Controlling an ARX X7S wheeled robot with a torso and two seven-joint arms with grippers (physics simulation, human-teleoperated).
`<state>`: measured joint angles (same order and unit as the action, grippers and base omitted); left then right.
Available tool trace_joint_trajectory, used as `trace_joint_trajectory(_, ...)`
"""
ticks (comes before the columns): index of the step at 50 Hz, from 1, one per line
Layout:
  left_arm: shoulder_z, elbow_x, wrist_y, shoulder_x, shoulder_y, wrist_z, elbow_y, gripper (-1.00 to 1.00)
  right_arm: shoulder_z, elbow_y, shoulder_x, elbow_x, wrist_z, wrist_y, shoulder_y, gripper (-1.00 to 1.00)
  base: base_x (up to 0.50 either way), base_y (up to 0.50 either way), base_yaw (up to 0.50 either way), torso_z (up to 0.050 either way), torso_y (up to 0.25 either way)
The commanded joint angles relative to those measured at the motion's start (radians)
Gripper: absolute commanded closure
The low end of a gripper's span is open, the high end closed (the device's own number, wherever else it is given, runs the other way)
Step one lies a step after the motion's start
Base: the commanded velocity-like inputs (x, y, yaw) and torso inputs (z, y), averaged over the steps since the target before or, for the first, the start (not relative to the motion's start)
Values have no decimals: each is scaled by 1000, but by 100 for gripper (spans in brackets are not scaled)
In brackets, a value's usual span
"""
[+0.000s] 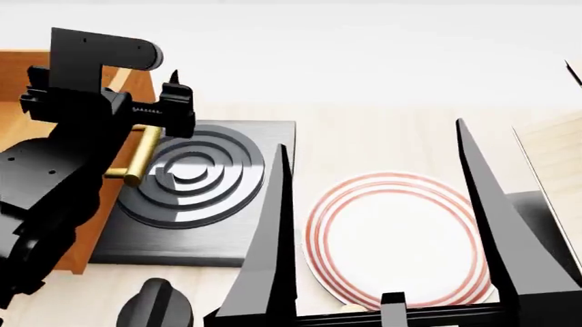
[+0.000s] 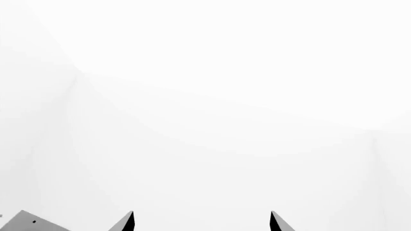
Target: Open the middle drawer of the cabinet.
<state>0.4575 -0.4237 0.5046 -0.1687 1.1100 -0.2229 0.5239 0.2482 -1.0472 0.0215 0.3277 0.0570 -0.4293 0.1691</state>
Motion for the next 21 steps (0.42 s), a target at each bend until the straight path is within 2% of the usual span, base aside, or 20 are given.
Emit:
trace_joint_trajectory(1,-24,22,-19,-17,-69,-55,-188,-100,-13,0,-20,31,27,6,0,-100,0,0,0,0,0)
trace_joint_trajectory(21,-43,21,-24,-126,-278,-168,-609,-100,-25,0,-20,27,27,5,4,-100,0,0,0,0,0)
